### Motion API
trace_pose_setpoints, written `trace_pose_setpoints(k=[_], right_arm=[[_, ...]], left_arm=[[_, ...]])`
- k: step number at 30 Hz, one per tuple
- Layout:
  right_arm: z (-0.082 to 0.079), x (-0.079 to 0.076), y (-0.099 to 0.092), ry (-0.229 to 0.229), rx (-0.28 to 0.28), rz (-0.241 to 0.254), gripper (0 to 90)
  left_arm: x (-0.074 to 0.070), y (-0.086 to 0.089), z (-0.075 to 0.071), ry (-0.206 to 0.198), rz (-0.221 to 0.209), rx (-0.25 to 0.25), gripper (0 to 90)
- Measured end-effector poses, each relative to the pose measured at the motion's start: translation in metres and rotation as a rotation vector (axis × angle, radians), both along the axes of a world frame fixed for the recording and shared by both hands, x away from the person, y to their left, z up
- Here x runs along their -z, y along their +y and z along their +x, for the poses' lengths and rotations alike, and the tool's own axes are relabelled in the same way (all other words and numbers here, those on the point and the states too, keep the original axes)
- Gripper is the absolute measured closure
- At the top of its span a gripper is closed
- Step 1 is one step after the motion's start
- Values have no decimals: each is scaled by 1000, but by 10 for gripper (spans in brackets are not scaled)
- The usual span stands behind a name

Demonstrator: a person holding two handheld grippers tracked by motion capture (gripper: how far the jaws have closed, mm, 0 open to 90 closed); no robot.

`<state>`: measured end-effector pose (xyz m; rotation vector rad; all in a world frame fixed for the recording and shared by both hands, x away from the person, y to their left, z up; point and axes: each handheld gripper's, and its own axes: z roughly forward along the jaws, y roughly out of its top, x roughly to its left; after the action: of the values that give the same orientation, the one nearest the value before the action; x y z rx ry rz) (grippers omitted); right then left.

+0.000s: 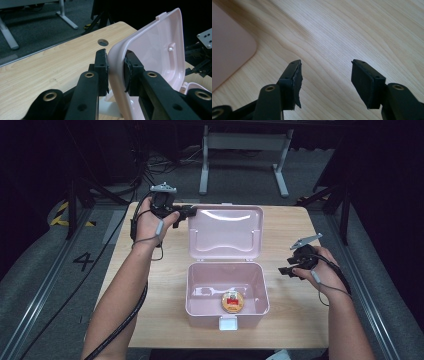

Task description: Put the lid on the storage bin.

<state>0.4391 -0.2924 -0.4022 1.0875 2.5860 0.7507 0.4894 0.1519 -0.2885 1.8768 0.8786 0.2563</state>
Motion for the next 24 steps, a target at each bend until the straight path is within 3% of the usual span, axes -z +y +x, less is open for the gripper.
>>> trace_pose_setpoints(k=[4, 11, 24], right_arm=[[-3, -5, 2, -4, -5, 25, 449], [-10, -17, 8, -8, -8, 67, 519], [-25, -38, 16, -3, -42, 126, 584]], left_arm=[[-6, 2, -7, -18, -1, 22, 759], [-16, 0, -24, -83, 45, 40, 754], [-25, 3, -51, -125, 33, 93, 706]])
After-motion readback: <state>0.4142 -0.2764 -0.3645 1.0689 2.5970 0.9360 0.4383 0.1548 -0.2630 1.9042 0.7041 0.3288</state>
